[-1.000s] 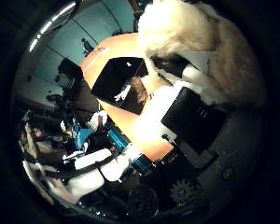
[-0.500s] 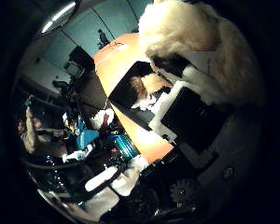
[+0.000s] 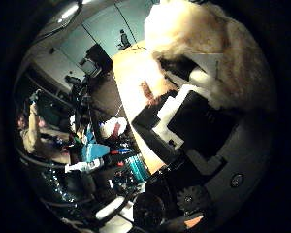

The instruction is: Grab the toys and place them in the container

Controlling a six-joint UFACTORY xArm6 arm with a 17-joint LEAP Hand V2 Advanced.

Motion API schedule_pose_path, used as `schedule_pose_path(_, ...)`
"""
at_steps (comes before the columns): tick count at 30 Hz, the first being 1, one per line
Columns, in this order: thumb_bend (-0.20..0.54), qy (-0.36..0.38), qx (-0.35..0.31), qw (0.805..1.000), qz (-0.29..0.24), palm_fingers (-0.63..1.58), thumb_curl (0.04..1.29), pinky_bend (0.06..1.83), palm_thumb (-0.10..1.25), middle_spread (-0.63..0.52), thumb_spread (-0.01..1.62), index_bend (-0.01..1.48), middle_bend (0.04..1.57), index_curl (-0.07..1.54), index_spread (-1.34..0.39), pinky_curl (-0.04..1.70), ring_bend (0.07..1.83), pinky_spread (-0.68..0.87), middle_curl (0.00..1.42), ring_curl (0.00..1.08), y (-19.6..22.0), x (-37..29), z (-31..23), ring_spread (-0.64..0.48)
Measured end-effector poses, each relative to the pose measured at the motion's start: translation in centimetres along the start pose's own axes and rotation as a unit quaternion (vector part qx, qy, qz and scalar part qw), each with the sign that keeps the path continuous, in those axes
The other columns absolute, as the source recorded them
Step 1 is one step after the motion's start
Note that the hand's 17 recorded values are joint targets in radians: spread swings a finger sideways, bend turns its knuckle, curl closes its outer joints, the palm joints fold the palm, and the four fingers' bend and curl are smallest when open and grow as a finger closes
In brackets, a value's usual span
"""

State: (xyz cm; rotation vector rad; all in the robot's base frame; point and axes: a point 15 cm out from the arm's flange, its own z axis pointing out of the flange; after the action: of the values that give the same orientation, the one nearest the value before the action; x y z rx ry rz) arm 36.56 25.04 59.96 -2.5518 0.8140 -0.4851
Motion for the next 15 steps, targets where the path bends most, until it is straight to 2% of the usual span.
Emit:
schedule_pose_path(4, -0.031, 0.001, 0.008, 1.000, 0.002, 1.12, 0.56, 1.03, 0.84, -0.12, 1.10, 0.93, 1.28, 0.79, -0.25, 0.91, 1.27, -0.30, 0.62, 0.70, -0.8, 0.1, 0.6, -0.22)
schedule_pose_path(10, -0.025, 0.002, 0.004, 1.000, 0.003, 0.98, 0.48, 0.95, 0.78, -0.21, 1.10, 0.54, 0.98, 0.69, -0.35, 0.75, 1.17, -0.47, 0.52, 0.58, -0.7, 0.3, 1.0, -0.26)
schedule_pose_path(13, -0.022, 0.002, 0.002, 1.000, 0.002, 0.84, 0.45, 0.94, 0.77, -0.25, 1.10, 0.36, 0.85, 0.63, -0.45, 0.71, 1.15, -0.48, 0.49, 0.55, -0.6, 0.3, 1.2, -0.28)
schedule_pose_path(15, -0.025, 0.002, 0.001, 1.000, 0.001, 0.76, 0.43, 0.92, 0.76, -0.26, 1.10, 0.31, 0.80, 0.62, -0.48, 0.70, 1.12, -0.45, 0.48, 0.53, -0.6, 0.3, 1.2, -0.30)
